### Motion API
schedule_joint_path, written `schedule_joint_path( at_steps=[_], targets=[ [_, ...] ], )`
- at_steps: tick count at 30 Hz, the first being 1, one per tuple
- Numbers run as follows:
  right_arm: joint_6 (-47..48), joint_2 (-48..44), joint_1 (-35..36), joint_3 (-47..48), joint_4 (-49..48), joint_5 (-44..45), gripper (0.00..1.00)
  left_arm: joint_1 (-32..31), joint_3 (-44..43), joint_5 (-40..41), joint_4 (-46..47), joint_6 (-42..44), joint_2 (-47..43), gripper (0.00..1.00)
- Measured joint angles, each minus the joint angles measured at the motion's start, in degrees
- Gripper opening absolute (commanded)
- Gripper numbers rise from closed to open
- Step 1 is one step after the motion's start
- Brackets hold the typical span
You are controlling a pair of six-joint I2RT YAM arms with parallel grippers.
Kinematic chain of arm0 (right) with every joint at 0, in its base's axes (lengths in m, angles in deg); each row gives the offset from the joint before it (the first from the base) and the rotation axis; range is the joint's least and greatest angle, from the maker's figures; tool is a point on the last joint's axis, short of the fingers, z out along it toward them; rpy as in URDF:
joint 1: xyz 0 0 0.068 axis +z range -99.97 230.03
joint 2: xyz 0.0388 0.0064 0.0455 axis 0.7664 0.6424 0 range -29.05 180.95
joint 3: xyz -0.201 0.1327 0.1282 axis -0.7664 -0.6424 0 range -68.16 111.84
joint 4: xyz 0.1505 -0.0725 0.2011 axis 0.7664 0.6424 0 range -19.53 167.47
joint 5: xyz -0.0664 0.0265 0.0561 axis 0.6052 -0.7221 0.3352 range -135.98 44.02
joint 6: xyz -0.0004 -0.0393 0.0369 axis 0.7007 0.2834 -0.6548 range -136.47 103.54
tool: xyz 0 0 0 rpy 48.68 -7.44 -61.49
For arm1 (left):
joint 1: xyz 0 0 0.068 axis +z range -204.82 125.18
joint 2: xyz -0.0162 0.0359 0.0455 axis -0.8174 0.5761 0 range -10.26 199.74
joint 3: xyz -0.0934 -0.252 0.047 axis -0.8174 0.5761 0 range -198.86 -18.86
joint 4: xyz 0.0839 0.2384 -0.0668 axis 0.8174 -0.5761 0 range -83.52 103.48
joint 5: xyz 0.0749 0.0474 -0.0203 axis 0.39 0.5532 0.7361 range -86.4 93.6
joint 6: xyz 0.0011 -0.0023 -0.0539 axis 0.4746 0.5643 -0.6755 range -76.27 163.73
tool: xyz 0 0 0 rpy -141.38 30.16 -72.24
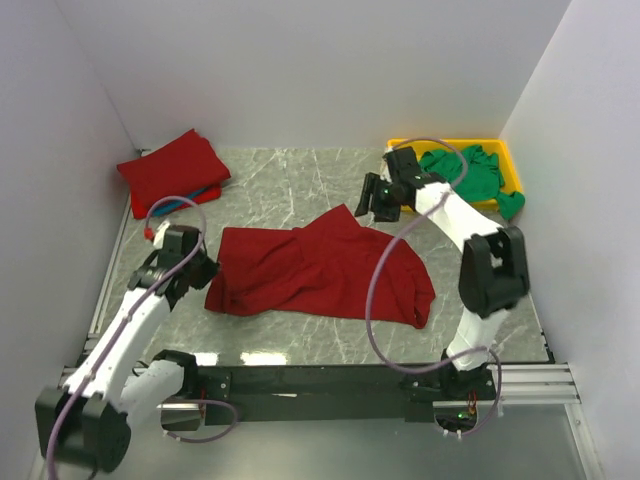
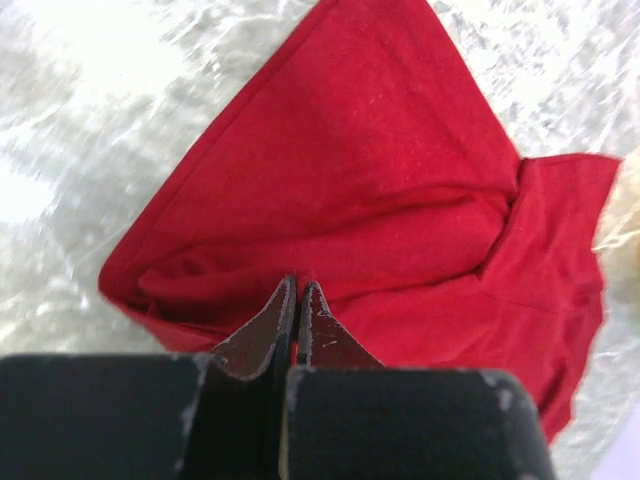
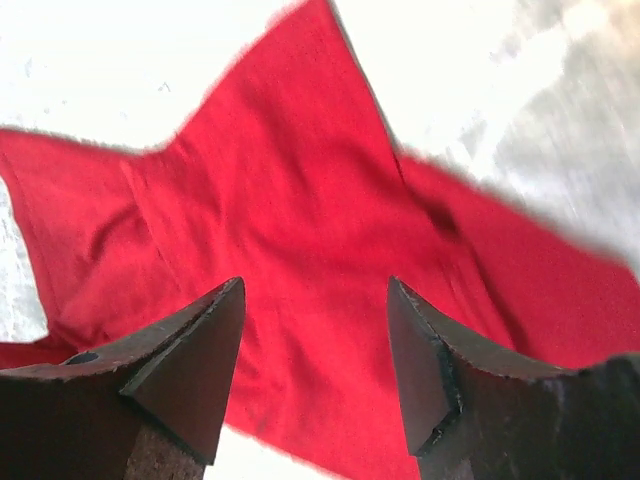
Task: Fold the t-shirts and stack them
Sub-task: Flatten the tshirt out
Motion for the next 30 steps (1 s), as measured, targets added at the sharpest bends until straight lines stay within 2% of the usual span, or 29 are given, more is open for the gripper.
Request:
schedule_joint_path(
  at_steps=[6,15,30],
  targets=[
    [2.8,14.8,1.5,15.4,-0.8,-1.7,0.65,0.1,-3.6,-1.6,4.7,5.1,9.7,0.00],
    [4.6,31.4,3.7,35.2,3.0,1.2,0.65,0.4,-5.9,-4.8,7.4,8.8,17.9,0.00],
    [7.3,36.8,5.3,39.8,9.6,8.2,0.64,1.4,-7.9,-8.1,8.7,11.6,23.6,0.00]
  ],
)
